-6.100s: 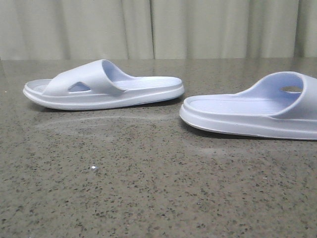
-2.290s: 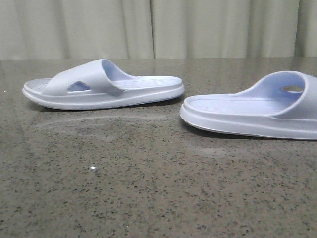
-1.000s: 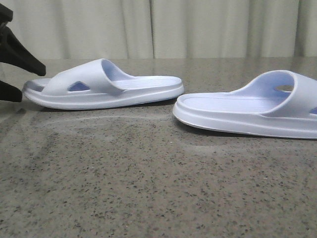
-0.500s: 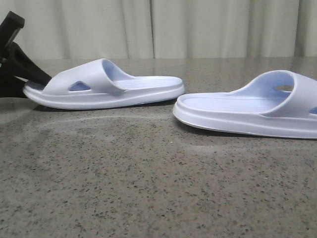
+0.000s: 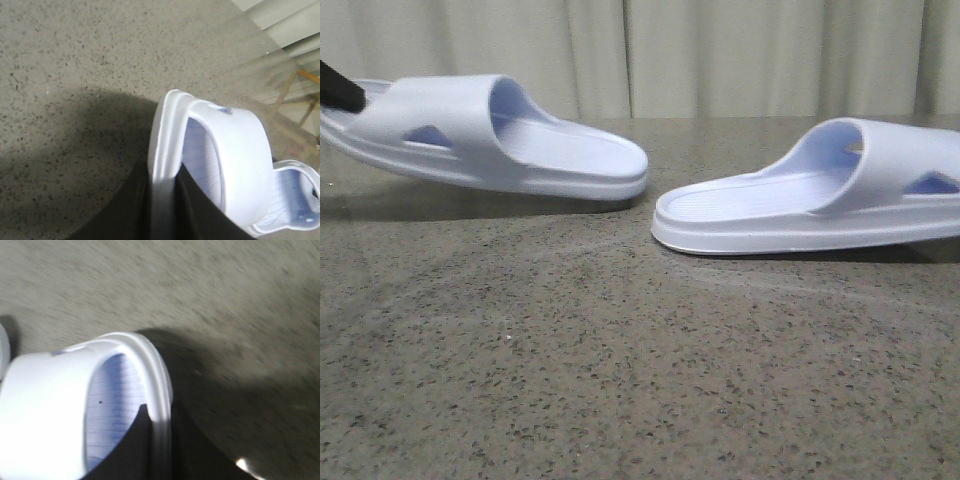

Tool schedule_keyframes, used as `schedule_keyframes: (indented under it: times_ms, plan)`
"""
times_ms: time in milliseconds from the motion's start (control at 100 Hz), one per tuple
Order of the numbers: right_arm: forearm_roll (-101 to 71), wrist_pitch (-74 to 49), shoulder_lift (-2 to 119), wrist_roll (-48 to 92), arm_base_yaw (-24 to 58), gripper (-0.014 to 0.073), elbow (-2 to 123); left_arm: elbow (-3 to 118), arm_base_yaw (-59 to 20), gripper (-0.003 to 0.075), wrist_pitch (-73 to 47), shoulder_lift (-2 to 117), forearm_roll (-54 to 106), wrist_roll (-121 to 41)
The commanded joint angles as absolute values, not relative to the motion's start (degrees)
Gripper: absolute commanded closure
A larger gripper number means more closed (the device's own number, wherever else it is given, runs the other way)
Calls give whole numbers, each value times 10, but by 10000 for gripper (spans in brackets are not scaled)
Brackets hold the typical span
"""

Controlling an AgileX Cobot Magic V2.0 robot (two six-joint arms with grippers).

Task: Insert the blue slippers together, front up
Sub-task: 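Lift both slippers off the table and bring them toward each other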

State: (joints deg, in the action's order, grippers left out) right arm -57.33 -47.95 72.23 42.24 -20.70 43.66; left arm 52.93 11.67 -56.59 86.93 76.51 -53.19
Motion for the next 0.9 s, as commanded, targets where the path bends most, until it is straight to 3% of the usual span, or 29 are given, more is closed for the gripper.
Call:
schedule_keyframes:
  times_ms: [0, 250, 890]
  plan:
    - [-660, -505, 714, 455, -209, 695, 476, 543, 139, 705, -631, 833, 799, -536]
    - [-780, -575, 714, 496, -209, 695, 541, 543, 177, 705, -698, 831, 814, -536]
    - [-767, -575, 714, 496, -243, 693, 574, 543, 200, 705, -661, 831, 805, -536]
